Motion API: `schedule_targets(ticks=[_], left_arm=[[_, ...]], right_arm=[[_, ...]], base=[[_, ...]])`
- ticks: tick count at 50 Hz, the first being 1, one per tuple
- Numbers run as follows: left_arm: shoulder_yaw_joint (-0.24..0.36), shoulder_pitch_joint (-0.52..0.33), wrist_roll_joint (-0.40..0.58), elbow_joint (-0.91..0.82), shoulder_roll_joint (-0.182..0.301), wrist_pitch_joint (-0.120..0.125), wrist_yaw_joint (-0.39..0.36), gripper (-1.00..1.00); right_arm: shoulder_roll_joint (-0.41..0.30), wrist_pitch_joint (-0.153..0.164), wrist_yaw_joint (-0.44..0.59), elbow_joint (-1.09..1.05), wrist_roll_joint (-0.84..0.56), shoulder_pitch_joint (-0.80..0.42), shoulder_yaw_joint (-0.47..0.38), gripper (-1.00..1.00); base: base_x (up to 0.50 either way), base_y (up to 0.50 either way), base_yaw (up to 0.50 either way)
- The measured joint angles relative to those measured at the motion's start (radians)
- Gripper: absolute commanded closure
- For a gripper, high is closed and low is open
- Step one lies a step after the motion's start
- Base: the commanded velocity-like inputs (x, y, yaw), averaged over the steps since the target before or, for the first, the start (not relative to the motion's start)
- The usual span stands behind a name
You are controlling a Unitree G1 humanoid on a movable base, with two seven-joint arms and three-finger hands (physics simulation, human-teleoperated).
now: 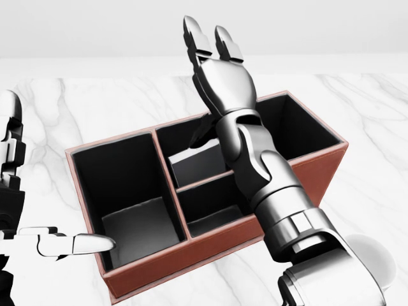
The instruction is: Pick up the book and place it in the front compartment of the caddy.
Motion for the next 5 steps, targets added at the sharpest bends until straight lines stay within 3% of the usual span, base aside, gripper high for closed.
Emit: schedule_targets(ticks=[5], left_arm=[[0.001,0.000,0.000,0.002,0.000,0.000,0.001,-1.00]], right_arm=[[-0.006,0.000,0.075,-0.130,0.056,0.039,-0.015,-1.00]], base=[[0.00,0.00,0.00]])
